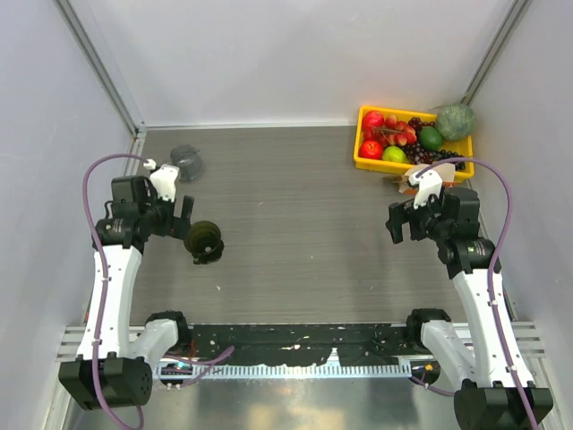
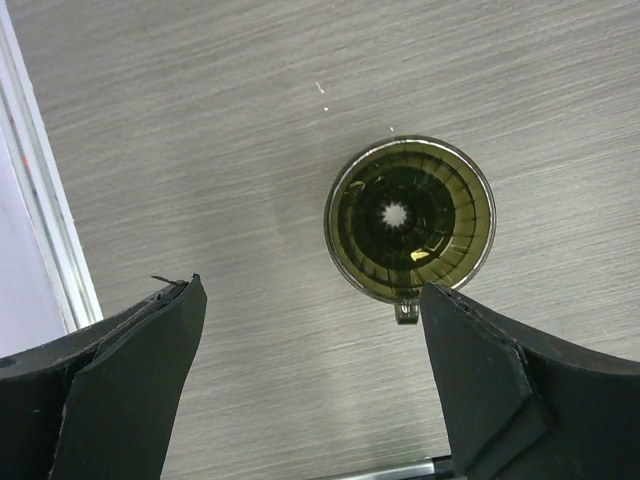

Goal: Place the coffee filter in the dripper

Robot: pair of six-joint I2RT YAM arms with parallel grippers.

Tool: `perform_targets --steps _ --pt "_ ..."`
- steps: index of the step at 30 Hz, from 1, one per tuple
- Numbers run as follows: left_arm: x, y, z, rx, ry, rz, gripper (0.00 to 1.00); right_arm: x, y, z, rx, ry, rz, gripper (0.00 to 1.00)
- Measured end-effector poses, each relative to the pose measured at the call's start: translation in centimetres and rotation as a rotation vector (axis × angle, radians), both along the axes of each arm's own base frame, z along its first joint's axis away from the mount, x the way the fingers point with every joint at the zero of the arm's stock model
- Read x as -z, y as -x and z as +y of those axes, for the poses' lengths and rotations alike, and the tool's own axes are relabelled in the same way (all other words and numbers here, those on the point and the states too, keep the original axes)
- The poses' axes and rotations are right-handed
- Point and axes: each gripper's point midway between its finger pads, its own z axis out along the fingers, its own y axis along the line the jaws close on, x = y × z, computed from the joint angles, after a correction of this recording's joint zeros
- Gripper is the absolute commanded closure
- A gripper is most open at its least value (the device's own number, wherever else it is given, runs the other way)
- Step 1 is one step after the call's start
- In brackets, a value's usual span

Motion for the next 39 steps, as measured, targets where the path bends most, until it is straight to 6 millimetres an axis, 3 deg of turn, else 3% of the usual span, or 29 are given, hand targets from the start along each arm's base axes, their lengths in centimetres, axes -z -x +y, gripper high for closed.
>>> perform_targets --steps 4,8,18,23,31,39 --pt "-0.5 -1.3 0.3 0.043 -0.041 -0.003 0.01 0.1 0.0 0.2 -0.014 -0.004 0.006 0.05" --pt "-0.5 -3.8 1.0 0.119 -0.104 0.038 0.01 0.7 -0.1 0.4 -0.026 -0.009 0.03 0.04" --pt "-1.4 -14.2 5.4 0.332 -0.244 0.074 0.05 1.8 -0.3 0.8 -0.051 -0.01 0.077 0.05" --pt "0.5 -18.8 7.9 0.405 -0.265 0.079 0.08 2.4 -0.4 0.8 -0.052 -0.011 0.101 0.05" --pt "5.5 -21.7 8.9 0.568 -0.268 0.098 0.11 3.2 -0.5 0.7 -0.05 -0.01 0.133 0.05" --pt "7.9 -25.3 9.4 0.677 -0.317 0.055 0.11 3.2 -0.5 0.5 -0.043 -0.004 0.135 0.04"
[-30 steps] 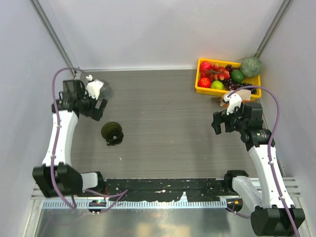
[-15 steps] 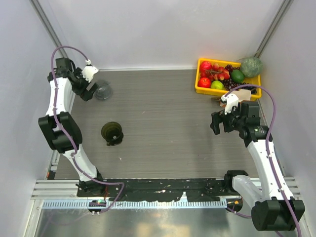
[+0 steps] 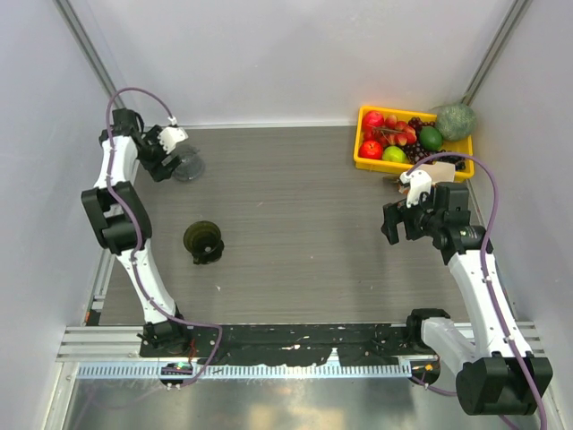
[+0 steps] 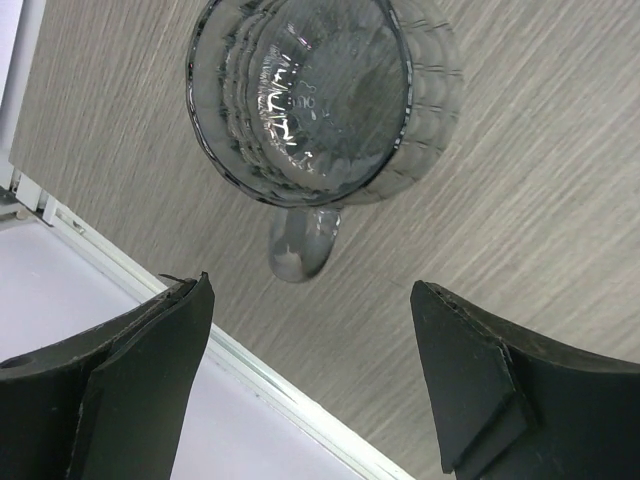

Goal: Place the coffee filter in the dripper

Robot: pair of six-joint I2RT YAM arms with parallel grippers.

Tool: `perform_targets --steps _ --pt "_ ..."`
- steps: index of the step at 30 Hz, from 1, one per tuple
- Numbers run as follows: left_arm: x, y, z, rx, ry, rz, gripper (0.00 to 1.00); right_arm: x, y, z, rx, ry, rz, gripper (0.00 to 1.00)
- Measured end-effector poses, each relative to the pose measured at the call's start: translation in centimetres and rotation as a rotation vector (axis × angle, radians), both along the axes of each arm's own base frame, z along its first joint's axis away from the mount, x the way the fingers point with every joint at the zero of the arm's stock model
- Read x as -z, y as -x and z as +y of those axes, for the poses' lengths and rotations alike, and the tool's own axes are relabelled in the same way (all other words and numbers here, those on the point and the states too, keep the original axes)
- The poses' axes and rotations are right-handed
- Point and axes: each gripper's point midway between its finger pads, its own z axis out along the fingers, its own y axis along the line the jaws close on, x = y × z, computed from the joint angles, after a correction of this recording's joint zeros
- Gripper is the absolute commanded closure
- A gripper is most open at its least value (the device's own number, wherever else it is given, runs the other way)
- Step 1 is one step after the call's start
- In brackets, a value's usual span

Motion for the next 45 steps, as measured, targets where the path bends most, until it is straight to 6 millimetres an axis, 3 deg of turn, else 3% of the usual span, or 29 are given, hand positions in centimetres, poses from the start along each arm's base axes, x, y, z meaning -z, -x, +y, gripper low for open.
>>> perform_targets --steps 5,13,22,29,31,35,38,42,45 --pt "1.3 -1.7 0.5 0.028 -0.021 -0.021 0.11 0.6 -0.1 -0.1 0.002 0.004 0.023 0.05" --pt "3.4 -2.3 -0.1 0.112 -0.013 -0.016 0.18 1.4 -0.3 -0.3 0.01 0.012 0.055 0.05" --pt "3.9 -2.4 -1.7 0.183 0.047 -0.028 0.49 1.5 -0.4 -0.4 0.015 0.017 0.06 0.05" --pt "4.0 -1.0 -3.5 0.211 0.081 -0.004 0.81 1.5 -0.4 -0.4 0.014 0.016 0.06 0.05" --pt "3.7 -0.4 -4.7 0.226 0.095 0.014 0.93 1.5 -0.4 -0.4 0.013 0.016 0.059 0.05" --pt "3.6 0.7 -7.6 0.256 0.116 0.052 1.0 1.3 -0.3 -0.3 0.009 0.013 0.051 0.05" --pt "3.2 2.4 -10.4 0.277 0.139 0.088 1.0 0.9 -0.2 -0.2 0.003 0.008 0.035 0.05" --pt "1.6 5.2 -15.4 0.324 0.178 0.114 1.0 0.4 -0.1 0.0 -0.005 0.002 0.016 0.05" --pt "0.2 8.2 -20.4 0.38 0.217 0.122 1.0 0.2 0.0 0.1 -0.01 -0.001 0.008 0.05"
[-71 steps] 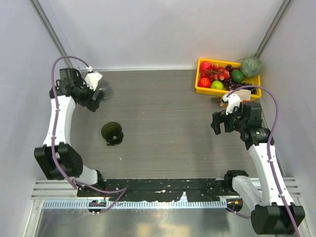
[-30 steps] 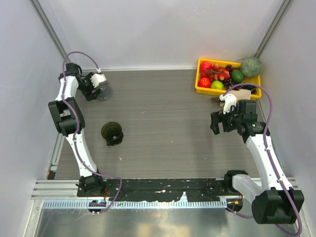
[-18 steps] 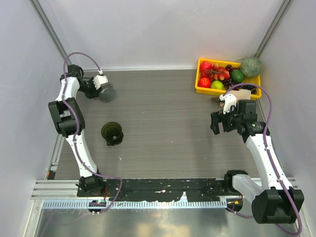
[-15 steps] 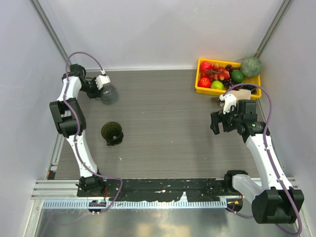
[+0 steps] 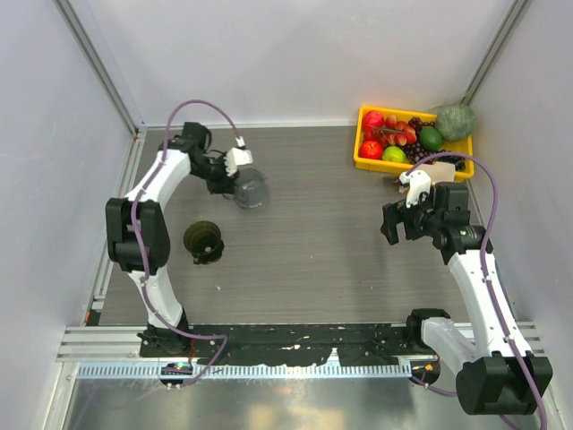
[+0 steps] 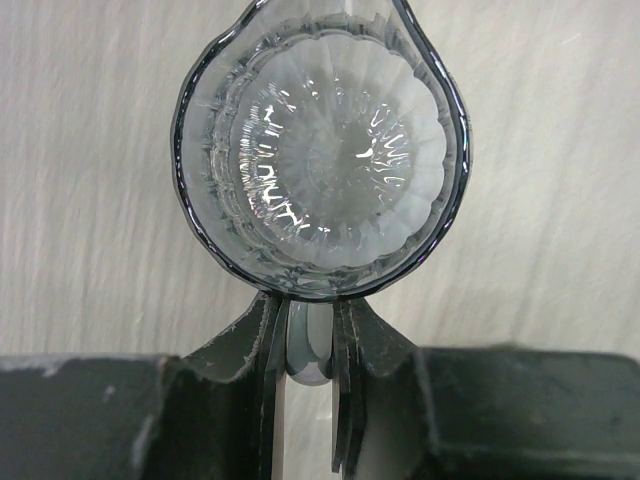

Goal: Place the coffee filter in the dripper

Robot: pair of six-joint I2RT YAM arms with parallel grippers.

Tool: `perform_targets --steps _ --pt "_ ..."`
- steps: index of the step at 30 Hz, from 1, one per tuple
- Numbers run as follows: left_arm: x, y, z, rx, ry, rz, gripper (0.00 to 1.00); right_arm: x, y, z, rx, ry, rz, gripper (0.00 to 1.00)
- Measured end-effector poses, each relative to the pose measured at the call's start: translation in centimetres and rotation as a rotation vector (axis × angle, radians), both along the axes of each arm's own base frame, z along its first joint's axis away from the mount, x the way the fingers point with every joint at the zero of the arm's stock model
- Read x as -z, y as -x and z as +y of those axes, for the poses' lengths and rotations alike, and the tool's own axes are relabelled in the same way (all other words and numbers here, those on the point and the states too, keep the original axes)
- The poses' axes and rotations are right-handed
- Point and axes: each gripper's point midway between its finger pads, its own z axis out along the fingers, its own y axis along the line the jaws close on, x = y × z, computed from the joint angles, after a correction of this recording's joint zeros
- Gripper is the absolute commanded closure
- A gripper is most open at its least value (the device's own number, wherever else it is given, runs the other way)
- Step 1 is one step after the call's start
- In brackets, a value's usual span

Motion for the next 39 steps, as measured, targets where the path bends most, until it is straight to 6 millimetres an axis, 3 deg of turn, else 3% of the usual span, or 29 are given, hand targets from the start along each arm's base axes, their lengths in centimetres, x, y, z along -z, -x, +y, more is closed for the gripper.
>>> perform_targets --steps 5,8,13,19,22,28,32,37,39 --pt "-1.3 4.5 -7.6 0.106 0.051 0.028 1.0 -0.4 0.1 0.2 -0.007 -0.006 -0.016 0.05" --pt "-0.6 6.3 -10.5 0.147 0.062 0.06 1.0 -0.5 0.2 0.2 -0.01 -0.009 -0.02 0.05" --pt "1.6 8.0 -11.6 0.143 0.01 0.095 1.0 -0.5 0.3 0.3 -0.015 -0.013 -0.018 0.05" --pt "3.0 9.0 -12.8 0.15 -0.033 0.086 1.0 -0.6 0.4 0.4 -0.018 -0.015 -0.021 0.05" --pt "3.8 10.5 -13.2 0.167 -0.056 0.097 1.0 -0.6 0.4 0.4 -0.019 -0.016 -0.021 0.05" --pt "3.9 12.0 -14.2 0.184 -0.081 0.085 0.96 -0.6 0.4 0.5 -0.021 -0.017 -0.021 0.04" --pt "4.0 12.0 -14.3 0.186 -0.093 0.079 0.81 -0.6 0.4 0.5 -0.021 -0.017 -0.021 0.04" --pt "4.1 12.0 -14.1 0.176 -0.107 0.074 0.37 -0.7 0.4 0.5 -0.022 -0.016 -0.022 0.05" --pt "4.0 11.9 -14.0 0.165 -0.112 0.075 0.26 -0.7 0.4 0.5 -0.023 -0.016 -0.023 0.05"
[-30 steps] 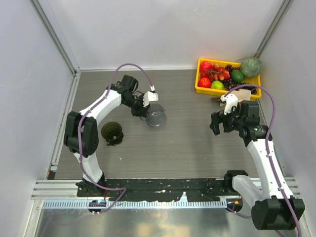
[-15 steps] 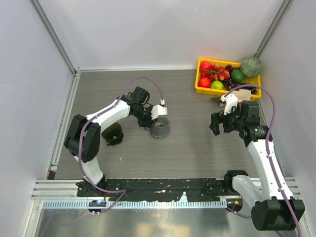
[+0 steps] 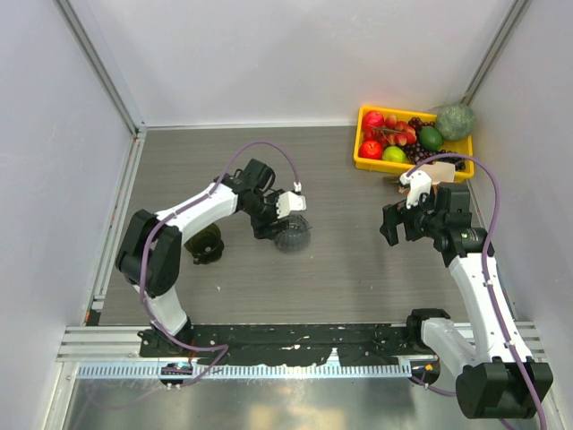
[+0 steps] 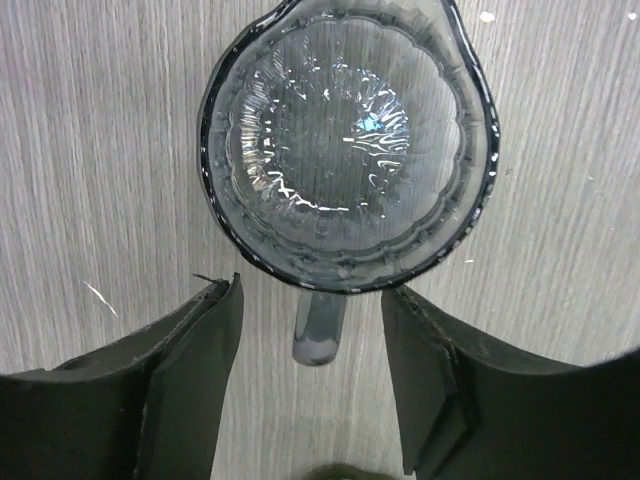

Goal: Place the coffee filter in the dripper

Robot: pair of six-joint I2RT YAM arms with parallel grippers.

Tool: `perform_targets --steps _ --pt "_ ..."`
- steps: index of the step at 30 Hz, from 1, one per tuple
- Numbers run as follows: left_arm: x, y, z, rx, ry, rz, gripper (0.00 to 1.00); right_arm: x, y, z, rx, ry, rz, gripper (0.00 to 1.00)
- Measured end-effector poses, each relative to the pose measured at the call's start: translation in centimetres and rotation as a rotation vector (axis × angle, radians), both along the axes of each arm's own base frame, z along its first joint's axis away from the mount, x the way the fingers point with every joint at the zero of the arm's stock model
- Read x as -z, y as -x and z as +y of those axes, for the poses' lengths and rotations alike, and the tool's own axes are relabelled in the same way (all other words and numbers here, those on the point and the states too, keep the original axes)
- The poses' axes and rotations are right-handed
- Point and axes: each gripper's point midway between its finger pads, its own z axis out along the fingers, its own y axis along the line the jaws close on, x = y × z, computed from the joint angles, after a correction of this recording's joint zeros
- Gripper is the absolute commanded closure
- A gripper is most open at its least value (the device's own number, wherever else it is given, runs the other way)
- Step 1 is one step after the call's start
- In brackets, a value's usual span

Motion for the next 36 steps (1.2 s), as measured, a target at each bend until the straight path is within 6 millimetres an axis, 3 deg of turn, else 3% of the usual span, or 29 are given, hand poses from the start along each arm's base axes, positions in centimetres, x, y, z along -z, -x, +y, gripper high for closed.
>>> perform_targets --steps 4,6,7,10,13,16,18,19,21,24,29,36 --pt "-1.3 0.6 0.4 -0.025 0.016 -0.012 0.18 0.0 0.0 0.0 -0.001 0.0 0.0 0.05" --pt "-2.9 0.9 0.6 -0.039 0.039 -0.035 0.16 0.0 0.0 0.0 -0.001 -0.001 -0.001 0.04" --pt "-4.0 1.0 0.8 -0.057 0.057 -0.048 0.09 0.0 0.0 0.0 -0.001 -0.001 -0.001 0.05" --pt "-7.8 1.8 1.9 -0.121 0.136 -0.093 0.09 -0.2 0.0 0.0 -0.002 0.0 -0.008 0.05" --pt "-11.3 2.5 4.9 -0.251 0.219 -0.132 0.09 -0.5 0.1 0.0 -0.002 0.001 -0.022 0.05" --pt "-12.5 4.2 9.7 -0.424 0.241 -0.156 0.06 -0.8 0.2 0.0 -0.005 0.001 -0.033 0.05" --pt "-12.2 5.8 12.5 -0.528 0.212 -0.159 0.07 -0.8 0.2 0.1 -0.007 0.0 -0.036 0.05" --pt "-11.7 6.6 13.5 -0.566 0.194 -0.151 0.01 -0.8 0.2 0.1 -0.008 0.0 -0.036 0.05" --pt "-9.6 9.1 16.3 -0.67 0.118 -0.088 0.01 -0.9 0.3 0.1 -0.011 0.0 -0.039 0.05" --pt "-7.9 10.5 18.8 -0.778 0.029 -0.03 0.01 -0.9 0.3 0.1 -0.013 0.0 -0.039 0.05" --pt "-6.8 11.6 20.6 -0.845 -0.064 0.015 0.01 -0.9 0.3 0.2 -0.014 -0.001 -0.039 0.05" --pt "-0.9 14.9 22.0 -0.844 -0.251 0.222 0.07 -1.1 0.5 0.2 -0.017 0.001 -0.048 0.04"
